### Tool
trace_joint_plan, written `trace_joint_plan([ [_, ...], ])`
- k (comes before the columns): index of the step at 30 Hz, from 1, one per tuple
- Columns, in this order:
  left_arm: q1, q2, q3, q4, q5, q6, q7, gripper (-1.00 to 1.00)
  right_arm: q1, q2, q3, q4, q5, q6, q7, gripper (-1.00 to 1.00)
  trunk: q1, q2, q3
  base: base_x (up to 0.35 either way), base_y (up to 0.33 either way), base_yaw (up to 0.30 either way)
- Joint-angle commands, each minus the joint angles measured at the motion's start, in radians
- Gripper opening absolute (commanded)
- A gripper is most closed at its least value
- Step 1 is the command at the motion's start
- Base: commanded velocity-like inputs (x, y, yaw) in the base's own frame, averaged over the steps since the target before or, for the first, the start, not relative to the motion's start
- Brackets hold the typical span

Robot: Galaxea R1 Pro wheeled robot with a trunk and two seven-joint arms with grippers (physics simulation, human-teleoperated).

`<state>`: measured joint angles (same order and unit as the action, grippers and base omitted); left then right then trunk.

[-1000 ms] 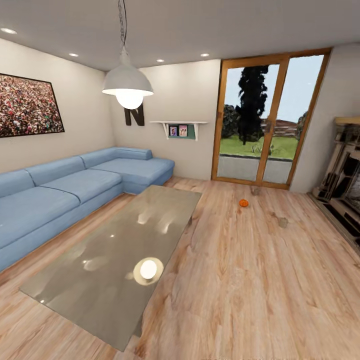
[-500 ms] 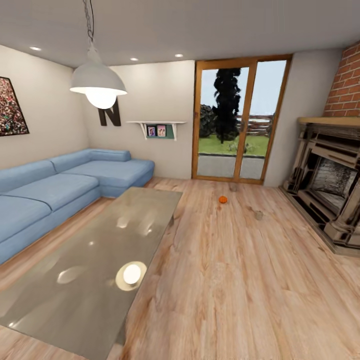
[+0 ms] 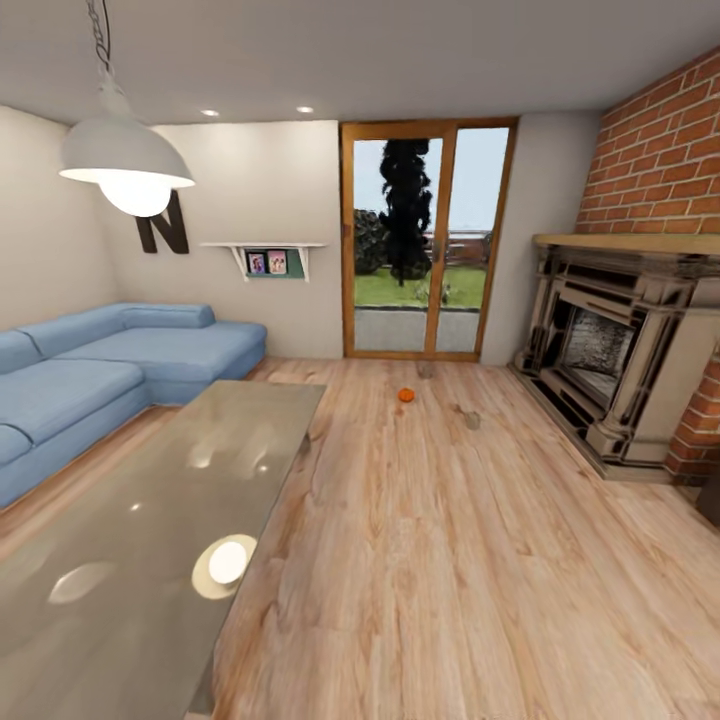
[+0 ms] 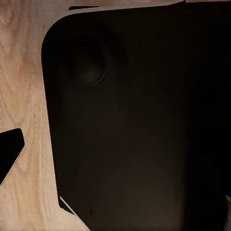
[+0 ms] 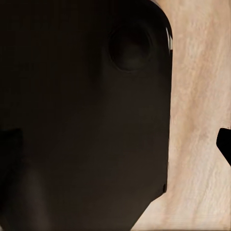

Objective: Place each of the two pumpkins and all three candles from the living room inside a cabinet in the living room (use any cabinet), then make sure every cabinet is closed, and position the cauldron so it is next to a table in the living room.

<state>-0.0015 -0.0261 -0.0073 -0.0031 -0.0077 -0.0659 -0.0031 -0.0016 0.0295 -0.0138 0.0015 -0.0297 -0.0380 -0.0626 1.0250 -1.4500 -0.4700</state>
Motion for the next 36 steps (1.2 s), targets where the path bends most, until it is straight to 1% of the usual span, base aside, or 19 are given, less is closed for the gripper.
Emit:
trace_joint_plan([
  [1, 0.0, 0.0, 0.001, 0.0, 0.0, 0.0, 0.0, 1.0, 0.0, 0.0, 0.001, 0.0, -0.014, -0.001, 0.0, 1.0, 0.0, 0.0, 0.0, 0.0, 0.0, -0.286],
  [6, 0.0, 0.002, 0.004, -0.015, 0.0, 0.001, 0.0, 1.0, 0.0, 0.001, 0.001, 0.0, -0.026, -0.003, -0.001, 1.0, 0.0, 0.0, 0.0, 0.0, 0.0, -0.286],
  [8, 0.0, 0.003, 0.006, -0.049, 0.0, 0.01, 0.001, 1.0, 0.0, -0.001, -0.001, 0.0, -0.029, -0.001, 0.0, 1.0, 0.0, 0.0, 0.0, 0.0, 0.0, -0.286],
  [11, 0.0, 0.003, 0.009, -0.132, 0.0, 0.036, 0.002, 1.0, -0.003, -0.002, -0.004, -0.001, -0.031, 0.0, 0.002, 1.0, 0.0, 0.0, 0.0, 0.0, 0.0, -0.285],
  [12, -0.001, 0.003, 0.01, -0.179, 0.0, 0.075, 0.003, 1.0, -0.012, -0.002, -0.007, -0.011, -0.031, 0.001, 0.003, 1.0, 0.0, 0.0, 0.0, 0.0, 0.0, -0.285],
  [13, -0.002, 0.003, 0.011, -0.196, 0.0, 0.093, 0.005, 1.0, -0.018, -0.002, -0.009, -0.018, -0.031, 0.001, 0.004, 1.0, 0.0, 0.0, 0.0, 0.0, 0.0, -0.285],
  [14, -0.004, 0.004, 0.011, -0.232, 0.0, 0.134, 0.01, 1.0, -0.029, -0.002, -0.011, -0.037, -0.032, 0.004, 0.005, 1.0, 0.0, 0.0, 0.0, 0.0, 0.0, -0.285],
  [17, -0.01, 0.014, 0.013, -0.371, 0.001, 0.236, 0.026, 1.0, -0.065, -0.003, -0.015, -0.119, -0.034, 0.02, 0.006, 1.0, 0.0, 0.0, -0.001, 0.0, 0.0, -0.269],
  [19, -0.013, 0.016, 0.014, -0.46, 0.002, 0.281, 0.036, 1.0, -0.109, -0.003, -0.021, -0.176, -0.05, 0.074, 0.005, 1.0, 0.0, 0.0, -0.003, 0.0, 0.0, -0.234],
  [21, -0.031, 0.017, 0.015, -0.529, 0.002, 0.316, 0.044, 1.0, -0.17, -0.005, -0.039, -0.223, -0.087, 0.167, 0.004, 1.0, 0.0, 0.0, -0.005, 0.0, 0.0, -0.218],
  [22, -0.044, 0.017, 0.015, -0.549, 0.002, 0.326, 0.047, 1.0, -0.199, -0.005, -0.049, -0.244, -0.105, 0.207, 0.003, 1.0, 0.0, 0.0, -0.006, 0.0, 0.0, -0.205],
  [23, -0.057, 0.016, 0.015, -0.561, 0.002, 0.333, 0.048, 1.0, -0.226, -0.006, -0.059, -0.264, -0.121, 0.24, 0.002, 1.0, 0.0, 0.0, -0.007, 0.0, 0.0, -0.195],
  [25, -0.072, 0.012, 0.015, -0.574, 0.002, 0.339, 0.05, 1.0, -0.266, -0.006, -0.076, -0.296, -0.139, 0.277, 0.0, 1.0, 0.0, 0.0, -0.01, 0.0, 0.0, -0.18],
  [28, -0.08, 0.007, 0.013, -0.579, 0.004, 0.337, 0.051, 1.0, -0.301, -0.005, -0.09, -0.326, -0.149, 0.298, 0.0, 1.0, 0.0, 0.0, -0.014, 0.0, 0.0, -0.115],
  [29, -0.081, 0.001, 0.01, -0.575, 0.004, 0.335, 0.051, 1.0, -0.306, -0.005, -0.092, -0.331, -0.15, 0.3, 0.0, 1.0, 0.0, 0.0, -0.016, 0.0, 0.0, -0.047],
  [30, -0.082, -0.018, 0.006, -0.562, 0.002, 0.333, 0.051, 1.0, -0.312, -0.006, -0.094, -0.335, -0.15, 0.301, 0.001, 1.0, 0.0, 0.0, -0.018, 0.0, 0.0, -0.024],
  [31, -0.082, -0.031, 0.003, -0.553, 0.001, 0.332, 0.051, 1.0, -0.314, -0.006, -0.095, -0.336, -0.151, 0.299, 0.002, 1.0, 0.0, 0.0, -0.019, 0.0, 0.0, -0.015],
  [34, -0.083, -0.047, -0.001, -0.542, -0.002, 0.33, 0.051, 1.0, -0.316, -0.005, -0.097, -0.34, -0.152, 0.281, 0.006, 1.0, 0.0, 0.0, -0.022, 0.0, 0.0, -0.008],
  [36, -0.083, -0.051, -0.002, -0.539, -0.002, 0.328, 0.051, 1.0, -0.317, -0.002, -0.096, -0.354, -0.152, 0.235, 0.008, 1.0, 0.0, 0.0, -0.022, 0.0, 0.0, -0.003],
])
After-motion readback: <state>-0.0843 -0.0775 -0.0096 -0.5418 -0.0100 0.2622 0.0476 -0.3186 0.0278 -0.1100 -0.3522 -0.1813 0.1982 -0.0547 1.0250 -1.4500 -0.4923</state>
